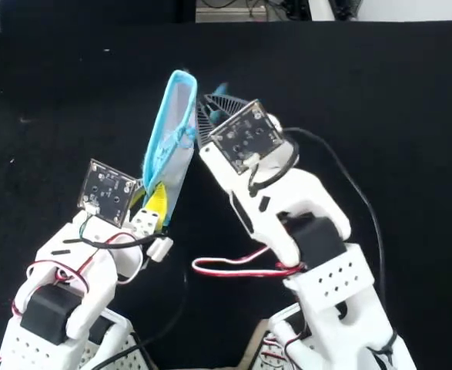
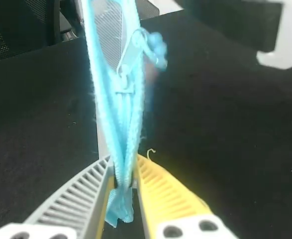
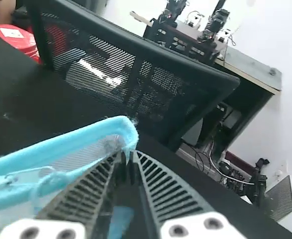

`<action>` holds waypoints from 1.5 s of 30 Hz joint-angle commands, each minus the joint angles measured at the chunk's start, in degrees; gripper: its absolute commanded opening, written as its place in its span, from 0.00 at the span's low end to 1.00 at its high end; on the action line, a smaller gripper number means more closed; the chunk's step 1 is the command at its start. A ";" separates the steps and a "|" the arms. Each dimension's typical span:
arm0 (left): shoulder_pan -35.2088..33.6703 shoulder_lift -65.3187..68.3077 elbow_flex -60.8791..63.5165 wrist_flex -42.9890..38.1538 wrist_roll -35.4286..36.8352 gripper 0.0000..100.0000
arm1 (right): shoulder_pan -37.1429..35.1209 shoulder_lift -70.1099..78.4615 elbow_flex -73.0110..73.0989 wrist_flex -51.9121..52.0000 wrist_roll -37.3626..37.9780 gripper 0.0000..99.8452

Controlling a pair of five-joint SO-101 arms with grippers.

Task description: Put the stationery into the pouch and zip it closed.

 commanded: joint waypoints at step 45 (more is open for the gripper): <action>0.04 0.18 2.33 0.88 1.76 0.03 | -7.82 -7.60 13.05 -5.45 2.64 0.17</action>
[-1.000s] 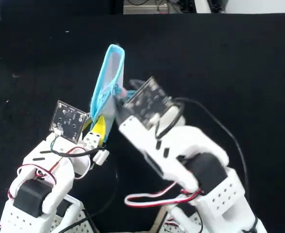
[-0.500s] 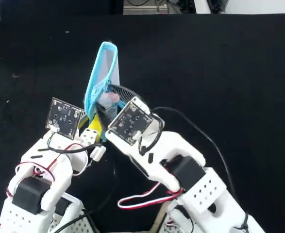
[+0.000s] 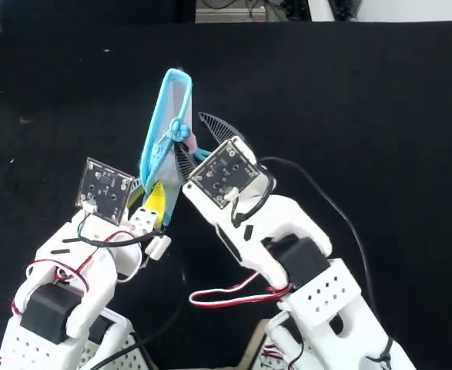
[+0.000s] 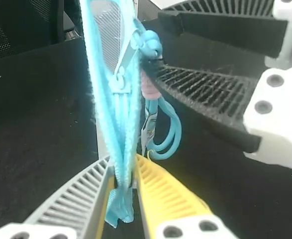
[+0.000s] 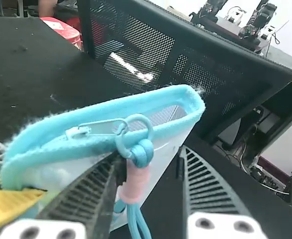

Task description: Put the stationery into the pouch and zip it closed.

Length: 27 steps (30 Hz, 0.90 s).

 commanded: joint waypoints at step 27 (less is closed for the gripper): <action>0.22 0.53 1.80 0.88 -3.08 0.03 | -1.93 -11.30 4.00 4.22 18.90 0.13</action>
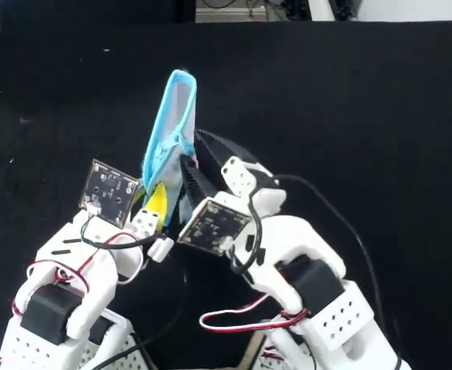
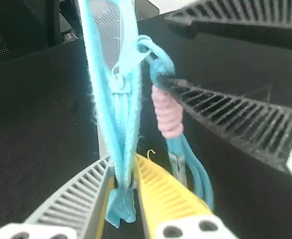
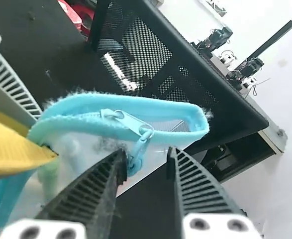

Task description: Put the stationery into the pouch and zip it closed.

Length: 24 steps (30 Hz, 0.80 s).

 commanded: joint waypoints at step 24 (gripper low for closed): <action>2.68 0.26 2.24 2.11 -0.97 0.03 | 5.10 1.63 -0.40 -5.36 -4.84 0.01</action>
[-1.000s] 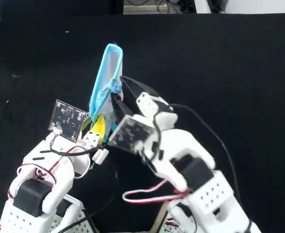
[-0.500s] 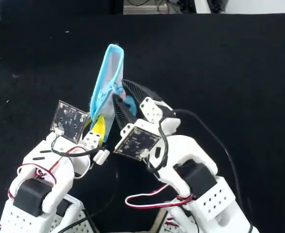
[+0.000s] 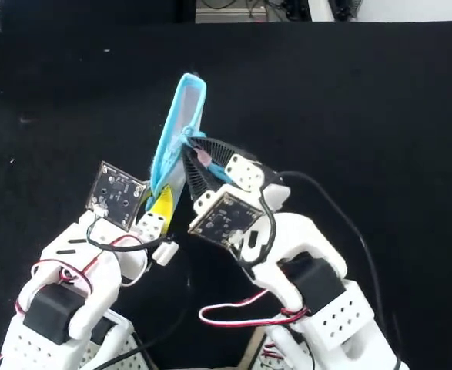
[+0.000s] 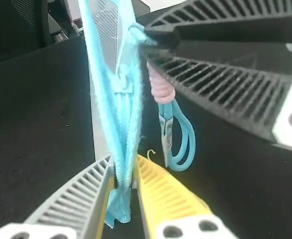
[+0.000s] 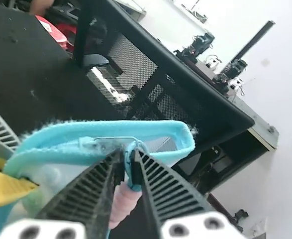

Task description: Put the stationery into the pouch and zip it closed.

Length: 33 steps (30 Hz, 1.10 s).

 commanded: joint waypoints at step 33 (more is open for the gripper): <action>0.31 0.26 2.24 1.85 -0.79 0.03 | 3.34 1.19 1.10 -0.62 -0.44 0.12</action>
